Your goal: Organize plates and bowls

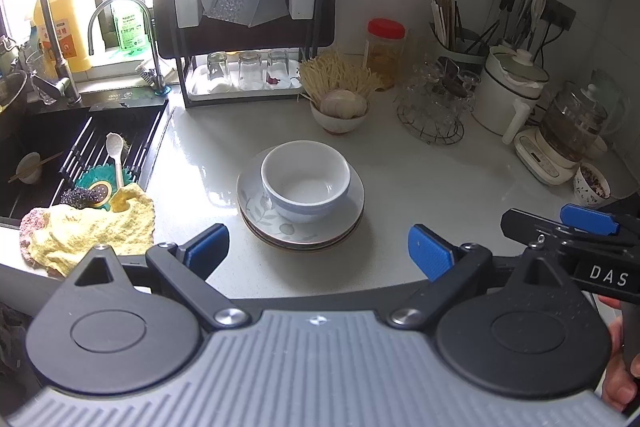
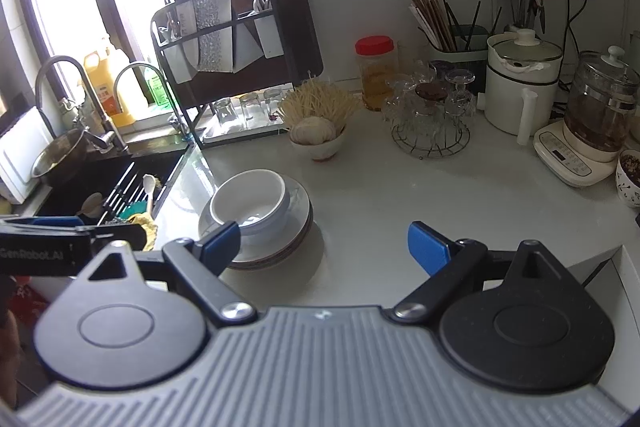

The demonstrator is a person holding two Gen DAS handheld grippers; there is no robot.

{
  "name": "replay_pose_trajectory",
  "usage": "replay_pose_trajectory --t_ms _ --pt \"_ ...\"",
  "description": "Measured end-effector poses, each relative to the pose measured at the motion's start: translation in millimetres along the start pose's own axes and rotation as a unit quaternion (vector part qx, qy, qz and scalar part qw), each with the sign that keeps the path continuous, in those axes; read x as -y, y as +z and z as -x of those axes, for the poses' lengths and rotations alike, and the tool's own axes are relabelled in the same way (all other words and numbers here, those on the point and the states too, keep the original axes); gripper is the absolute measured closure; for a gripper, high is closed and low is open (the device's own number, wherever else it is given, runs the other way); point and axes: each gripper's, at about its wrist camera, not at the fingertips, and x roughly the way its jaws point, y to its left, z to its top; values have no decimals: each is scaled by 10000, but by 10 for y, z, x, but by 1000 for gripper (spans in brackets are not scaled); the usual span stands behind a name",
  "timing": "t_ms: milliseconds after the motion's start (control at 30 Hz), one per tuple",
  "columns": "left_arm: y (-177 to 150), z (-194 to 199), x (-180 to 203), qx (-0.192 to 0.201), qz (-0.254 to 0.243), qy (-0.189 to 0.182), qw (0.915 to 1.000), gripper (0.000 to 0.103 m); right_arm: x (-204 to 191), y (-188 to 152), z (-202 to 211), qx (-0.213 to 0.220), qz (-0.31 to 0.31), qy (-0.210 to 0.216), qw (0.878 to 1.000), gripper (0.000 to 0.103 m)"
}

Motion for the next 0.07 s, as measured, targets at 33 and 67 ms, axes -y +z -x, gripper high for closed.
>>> replay_pose_trajectory --t_ms 33,67 --pt "-1 -1 -4 2 14 -19 10000 5 0 -4 -2 4 -8 -4 10000 11" --pt "0 -7 -9 4 25 -29 10000 5 -1 -4 -2 11 -17 -11 10000 11"
